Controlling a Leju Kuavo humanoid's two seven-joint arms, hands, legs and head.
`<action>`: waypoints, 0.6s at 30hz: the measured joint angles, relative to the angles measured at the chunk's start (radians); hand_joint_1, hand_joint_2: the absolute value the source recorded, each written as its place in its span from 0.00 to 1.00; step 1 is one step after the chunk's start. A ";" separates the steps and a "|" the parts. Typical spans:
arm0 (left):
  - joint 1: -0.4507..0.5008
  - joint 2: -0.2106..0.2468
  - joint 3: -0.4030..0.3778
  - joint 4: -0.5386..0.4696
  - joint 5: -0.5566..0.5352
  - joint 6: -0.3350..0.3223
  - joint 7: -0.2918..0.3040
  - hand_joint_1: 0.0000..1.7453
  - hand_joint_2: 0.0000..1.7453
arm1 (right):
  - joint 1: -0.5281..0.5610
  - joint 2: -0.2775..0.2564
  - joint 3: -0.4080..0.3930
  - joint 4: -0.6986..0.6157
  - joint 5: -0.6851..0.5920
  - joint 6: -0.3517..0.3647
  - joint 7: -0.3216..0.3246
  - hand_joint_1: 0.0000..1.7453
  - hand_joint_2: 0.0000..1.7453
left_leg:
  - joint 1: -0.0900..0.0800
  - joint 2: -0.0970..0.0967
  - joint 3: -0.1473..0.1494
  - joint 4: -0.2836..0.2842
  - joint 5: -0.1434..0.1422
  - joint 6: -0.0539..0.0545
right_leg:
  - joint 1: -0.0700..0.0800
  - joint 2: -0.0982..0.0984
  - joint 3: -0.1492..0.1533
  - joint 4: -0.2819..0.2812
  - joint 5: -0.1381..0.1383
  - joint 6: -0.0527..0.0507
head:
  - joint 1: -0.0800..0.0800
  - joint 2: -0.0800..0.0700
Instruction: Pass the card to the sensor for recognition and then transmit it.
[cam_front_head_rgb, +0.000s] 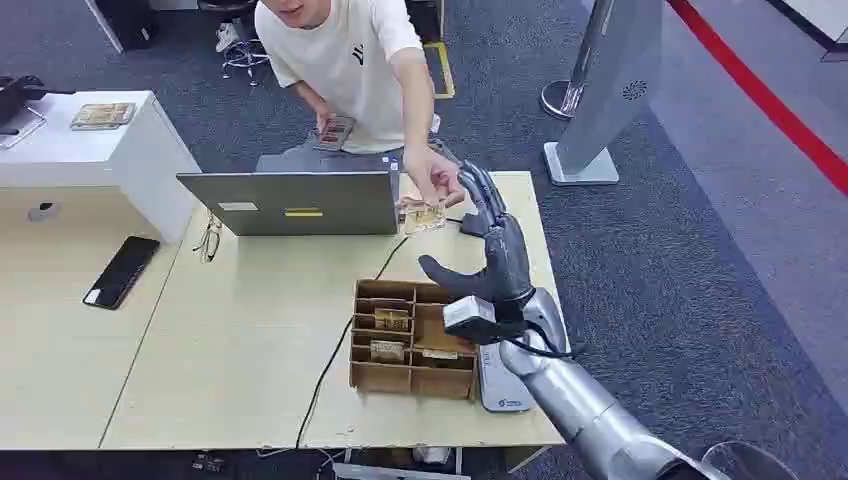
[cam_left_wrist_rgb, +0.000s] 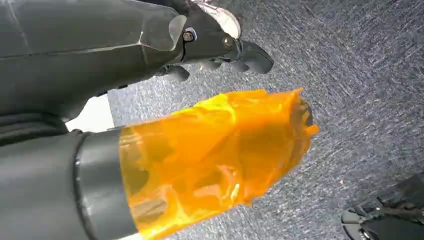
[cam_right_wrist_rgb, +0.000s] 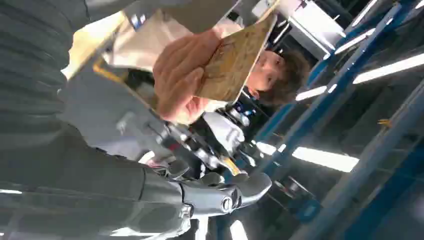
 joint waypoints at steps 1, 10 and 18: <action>-0.001 0.000 -0.003 0.000 -0.004 -0.002 0.001 0.00 0.00 | -0.003 0.002 0.000 0.003 0.026 -0.003 -0.001 0.00 1.00 | 0.000 0.000 0.000 0.000 0.000 0.000 | 0.000 0.000 0.000 0.000 0.000 0.000 | 0.000 0.000; -0.007 0.001 -0.014 0.000 -0.031 -0.021 0.010 0.00 0.00 | -0.013 0.037 -0.029 0.026 0.166 -0.005 -0.003 0.00 1.00 | 0.000 0.000 0.000 0.000 0.000 0.000 | 0.000 0.000 0.000 0.000 0.000 0.000 | 0.000 0.000; -0.010 0.003 -0.028 0.000 -0.048 -0.037 0.020 0.00 0.00 | -0.016 0.054 -0.039 0.026 0.186 -0.005 -0.004 0.12 1.00 | 0.000 0.000 0.000 0.000 0.000 0.000 | 0.000 0.000 0.000 0.000 0.000 0.000 | 0.000 0.000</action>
